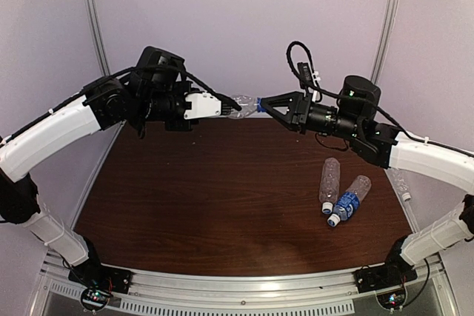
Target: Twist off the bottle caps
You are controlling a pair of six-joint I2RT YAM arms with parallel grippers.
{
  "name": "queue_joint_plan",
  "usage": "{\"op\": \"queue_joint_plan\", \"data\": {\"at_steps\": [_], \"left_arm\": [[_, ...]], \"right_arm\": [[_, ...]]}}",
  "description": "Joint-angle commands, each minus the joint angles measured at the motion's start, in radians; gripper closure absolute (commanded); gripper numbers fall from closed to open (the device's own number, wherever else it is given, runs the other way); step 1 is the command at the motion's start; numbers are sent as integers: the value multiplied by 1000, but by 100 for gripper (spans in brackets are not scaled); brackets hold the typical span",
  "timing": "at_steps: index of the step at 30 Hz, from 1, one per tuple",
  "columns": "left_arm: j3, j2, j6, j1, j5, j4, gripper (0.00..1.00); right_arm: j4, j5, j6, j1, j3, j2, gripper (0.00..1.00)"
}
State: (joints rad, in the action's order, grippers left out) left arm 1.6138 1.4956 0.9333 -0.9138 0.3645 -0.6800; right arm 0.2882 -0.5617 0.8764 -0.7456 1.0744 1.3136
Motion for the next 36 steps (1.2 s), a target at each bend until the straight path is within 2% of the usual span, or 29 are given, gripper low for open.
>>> {"op": "queue_joint_plan", "data": {"at_steps": [1,5,13,18,22,24,25,26,27,28,29,33,36], "left_arm": [[-4,-23,-7,-5,-10,30,70],[21,-19,-46,-4,-147,-109,70],[82,0,-52,-9,-456,-402,70],[90,3,-44,-18,-507,-451,71],[98,5,-44,-19,-504,-452,71],[101,7,-47,-19,-504,-452,71],[104,8,-48,-19,-503,-450,71],[105,8,-54,-19,-499,-443,71],[106,8,-59,-19,-494,-435,71],[109,9,-65,-20,-487,-428,71],[116,9,-71,-19,-479,-419,71],[139,8,-101,-19,-394,-345,71],[126,2,-97,-20,-235,-212,71]], "right_arm": [[24,-29,-35,2,24,0,98],[21,-76,-235,-1,25,-42,100],[-329,-48,-1071,-123,34,-164,100],[-432,39,-1485,-198,-12,-234,100],[-485,148,-1660,-248,-16,-245,100],[-474,205,-1666,-265,-19,-239,100],[-453,221,-1645,-269,-25,-240,91],[-434,219,-1614,-270,-29,-240,78],[-412,213,-1576,-270,-32,-241,46],[-382,214,-1513,-270,-33,-243,7],[-354,227,-1439,-271,-30,-244,1],[-292,398,-1027,-250,10,-251,0],[-292,325,-692,-153,48,-231,0]]}}
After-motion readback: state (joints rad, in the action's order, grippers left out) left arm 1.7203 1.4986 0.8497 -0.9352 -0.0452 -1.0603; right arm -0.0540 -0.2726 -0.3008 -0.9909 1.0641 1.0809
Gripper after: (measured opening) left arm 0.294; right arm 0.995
